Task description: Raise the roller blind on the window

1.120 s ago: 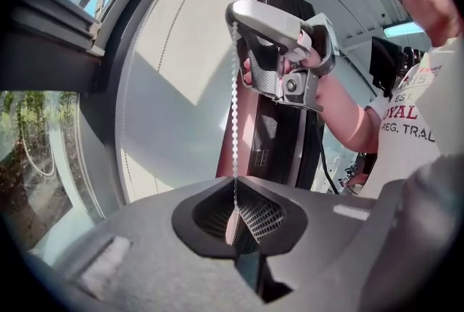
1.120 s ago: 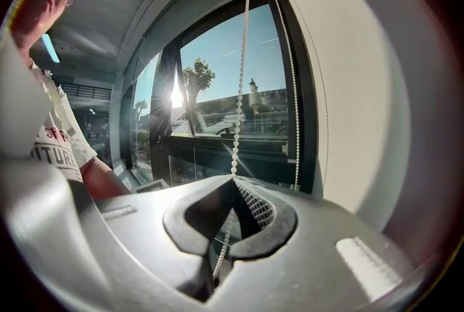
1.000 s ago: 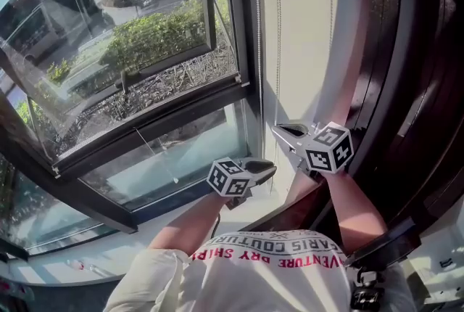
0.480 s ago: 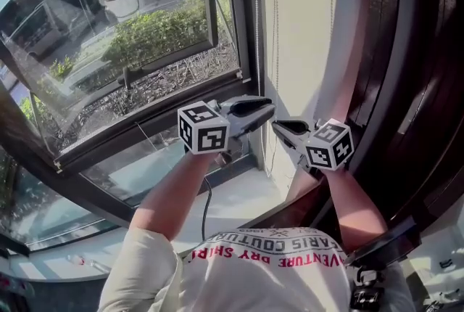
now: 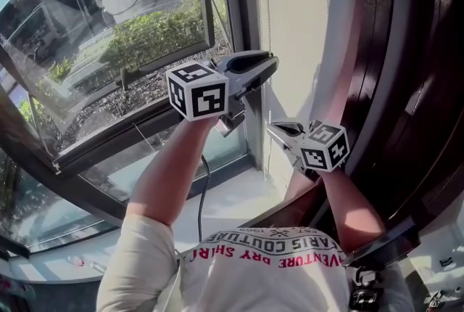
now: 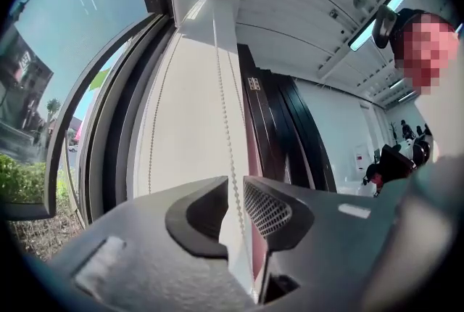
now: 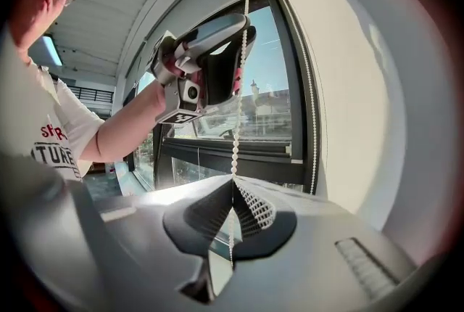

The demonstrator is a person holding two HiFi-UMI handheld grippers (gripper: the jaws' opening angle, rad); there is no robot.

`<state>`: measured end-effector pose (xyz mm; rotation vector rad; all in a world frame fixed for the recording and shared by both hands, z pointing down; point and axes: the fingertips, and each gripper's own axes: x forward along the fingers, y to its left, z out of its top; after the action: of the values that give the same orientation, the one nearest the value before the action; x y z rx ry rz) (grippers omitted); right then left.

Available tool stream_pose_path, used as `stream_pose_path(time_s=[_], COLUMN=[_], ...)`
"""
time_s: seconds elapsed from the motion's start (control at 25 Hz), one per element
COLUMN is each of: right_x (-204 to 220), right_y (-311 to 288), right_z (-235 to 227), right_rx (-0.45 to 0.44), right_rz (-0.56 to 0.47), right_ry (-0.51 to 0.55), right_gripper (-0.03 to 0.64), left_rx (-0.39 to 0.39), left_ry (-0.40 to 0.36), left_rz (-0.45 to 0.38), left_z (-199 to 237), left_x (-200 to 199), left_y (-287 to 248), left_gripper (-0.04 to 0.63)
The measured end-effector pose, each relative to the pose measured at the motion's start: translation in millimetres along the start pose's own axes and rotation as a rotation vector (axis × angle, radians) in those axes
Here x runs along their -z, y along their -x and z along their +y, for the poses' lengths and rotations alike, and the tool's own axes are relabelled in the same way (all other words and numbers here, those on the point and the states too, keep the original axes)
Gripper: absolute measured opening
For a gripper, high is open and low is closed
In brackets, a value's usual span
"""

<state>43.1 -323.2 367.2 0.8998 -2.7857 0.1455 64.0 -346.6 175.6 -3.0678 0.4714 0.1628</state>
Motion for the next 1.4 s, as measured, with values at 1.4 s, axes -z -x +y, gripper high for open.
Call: stream_pose_path(time_s=[1.4], right_x=[92.1], right_y=[-16.8], right_z=[0.1], right_rx=[-0.018], right_rz=[0.146], right_ry=[-0.119], right_gripper=[0.006], left_rx=[-0.066], left_ry=[-0.034], left_rz=[0.159], left_z=[-0.8], left_x=[85.1], left_y=[-4.1], left_gripper=[0.005])
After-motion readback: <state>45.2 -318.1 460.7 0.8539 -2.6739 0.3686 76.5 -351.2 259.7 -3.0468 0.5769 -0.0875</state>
